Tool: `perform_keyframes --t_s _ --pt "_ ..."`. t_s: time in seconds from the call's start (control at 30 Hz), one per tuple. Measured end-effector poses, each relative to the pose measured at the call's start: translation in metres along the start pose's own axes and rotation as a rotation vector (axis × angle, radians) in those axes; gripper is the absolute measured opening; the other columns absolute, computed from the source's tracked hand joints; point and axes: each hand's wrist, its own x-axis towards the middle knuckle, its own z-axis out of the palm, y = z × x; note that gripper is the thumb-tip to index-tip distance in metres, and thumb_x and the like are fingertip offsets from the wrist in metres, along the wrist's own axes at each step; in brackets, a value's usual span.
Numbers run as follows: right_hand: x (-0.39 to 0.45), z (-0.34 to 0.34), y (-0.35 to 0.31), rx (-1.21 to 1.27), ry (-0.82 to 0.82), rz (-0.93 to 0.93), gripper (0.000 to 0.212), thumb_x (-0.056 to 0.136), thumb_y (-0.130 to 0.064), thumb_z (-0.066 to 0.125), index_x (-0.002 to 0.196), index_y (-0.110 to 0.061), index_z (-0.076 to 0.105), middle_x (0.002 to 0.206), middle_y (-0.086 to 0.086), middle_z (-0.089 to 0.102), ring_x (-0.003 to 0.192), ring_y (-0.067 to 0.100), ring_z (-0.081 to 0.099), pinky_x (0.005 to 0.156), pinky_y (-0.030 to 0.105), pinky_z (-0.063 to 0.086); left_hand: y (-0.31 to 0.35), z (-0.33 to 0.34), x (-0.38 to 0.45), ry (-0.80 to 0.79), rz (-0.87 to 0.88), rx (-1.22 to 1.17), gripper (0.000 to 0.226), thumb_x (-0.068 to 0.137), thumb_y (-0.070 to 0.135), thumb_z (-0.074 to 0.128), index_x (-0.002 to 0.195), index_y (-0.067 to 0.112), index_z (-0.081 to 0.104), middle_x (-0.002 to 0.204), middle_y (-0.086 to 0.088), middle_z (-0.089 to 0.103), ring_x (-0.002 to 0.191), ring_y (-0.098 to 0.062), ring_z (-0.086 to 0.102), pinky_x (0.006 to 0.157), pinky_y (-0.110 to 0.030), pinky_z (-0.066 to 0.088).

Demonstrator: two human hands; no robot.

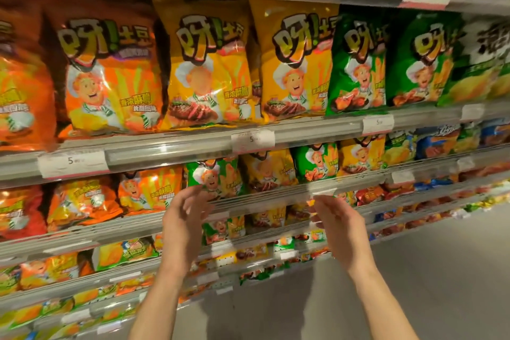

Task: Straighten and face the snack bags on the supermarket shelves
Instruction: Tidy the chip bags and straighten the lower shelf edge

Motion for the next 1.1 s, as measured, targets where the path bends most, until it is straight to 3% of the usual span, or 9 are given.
perform_keyframes --t_s 0.13,0.4,0.5,0.6,0.73,0.8,0.97,1.03,1.1 --pt "0.031 0.007 0.011 -0.069 -0.084 -0.103 0.012 0.100 -0.019 0.064 0.097 -0.028 0.073 0.084 -0.006 0.076 0.076 0.013 0.071 0.071 0.021 0.057 -0.006 0.004 0.000 0.120 0.033 0.115 0.016 0.102 0.017 0.060 0.115 0.024 0.067 0.091 0.002 0.078 0.088 -0.015 0.076 0.090 -0.032 0.055" --pt "0.087 0.006 0.031 -0.126 -0.265 -0.034 0.010 0.100 -0.032 0.063 0.104 -0.028 0.072 0.089 -0.015 0.075 0.088 0.004 0.071 0.082 0.023 0.056 -0.021 0.025 0.005 0.314 0.062 0.260 0.014 0.102 0.016 0.061 0.116 0.019 0.066 0.089 0.034 0.071 0.085 0.012 0.069 0.077 -0.015 0.056" --pt "0.101 0.004 0.033 -0.145 -0.334 -0.014 0.007 0.100 -0.031 0.064 0.101 -0.033 0.070 0.090 -0.014 0.074 0.088 0.000 0.069 0.081 0.019 0.054 -0.026 0.037 0.011 0.358 0.054 0.311 0.015 0.102 0.022 0.063 0.116 0.022 0.066 0.092 0.031 0.072 0.089 0.010 0.068 0.084 -0.024 0.054" --pt "0.110 0.004 0.032 -0.148 -0.361 -0.050 0.016 0.100 -0.022 0.065 0.096 -0.037 0.068 0.093 -0.016 0.072 0.084 -0.008 0.065 0.074 0.007 0.049 -0.031 0.047 0.016 0.333 0.026 0.382 0.017 0.101 0.030 0.064 0.117 0.025 0.065 0.106 0.013 0.072 0.102 -0.007 0.068 0.092 -0.035 0.053" --pt "0.121 0.016 0.032 -0.180 -0.434 -0.055 0.015 0.100 -0.017 0.064 0.098 -0.032 0.068 0.094 -0.014 0.071 0.082 -0.010 0.065 0.072 0.004 0.046 -0.037 0.047 0.024 0.349 0.047 0.468 0.027 0.097 0.031 0.069 0.121 0.023 0.062 0.113 0.008 0.065 0.099 0.007 0.060 0.086 -0.018 0.045" --pt "0.124 0.029 0.033 -0.212 -0.482 -0.054 0.010 0.100 -0.017 0.065 0.103 -0.025 0.069 0.095 -0.013 0.070 0.084 -0.004 0.065 0.073 0.004 0.045 -0.037 0.042 0.032 0.362 0.043 0.526 0.034 0.097 0.028 0.070 0.128 0.020 0.059 0.119 0.000 0.061 0.100 -0.002 0.058 0.084 -0.012 0.042" --pt "0.120 0.069 0.029 -0.264 -0.517 -0.123 0.013 0.103 -0.014 0.060 0.104 -0.002 0.065 0.091 0.007 0.064 0.086 0.019 0.061 0.079 0.014 0.044 -0.037 0.026 0.049 0.313 0.011 0.598 0.060 0.092 0.029 0.077 0.142 0.012 0.049 0.138 -0.010 0.056 0.125 -0.024 0.056 0.110 -0.040 0.047" --pt "0.118 0.088 0.024 -0.342 -0.575 -0.120 0.026 0.104 -0.027 0.057 0.115 -0.005 0.064 0.102 0.009 0.065 0.089 0.013 0.061 0.078 0.008 0.041 -0.036 0.022 0.054 0.275 -0.018 0.561 0.074 0.091 0.034 0.077 0.151 0.013 0.039 0.144 0.000 0.051 0.130 -0.016 0.050 0.110 -0.031 0.041" --pt "0.116 0.107 0.020 -0.335 -0.654 -0.034 0.044 0.104 -0.035 0.057 0.142 -0.014 0.055 0.132 0.006 0.062 0.117 0.014 0.060 0.095 0.010 0.040 -0.036 0.019 0.058 0.224 -0.063 0.554 0.080 0.092 0.039 0.074 0.156 0.017 0.032 0.139 0.006 0.051 0.128 -0.011 0.049 0.105 -0.028 0.039"
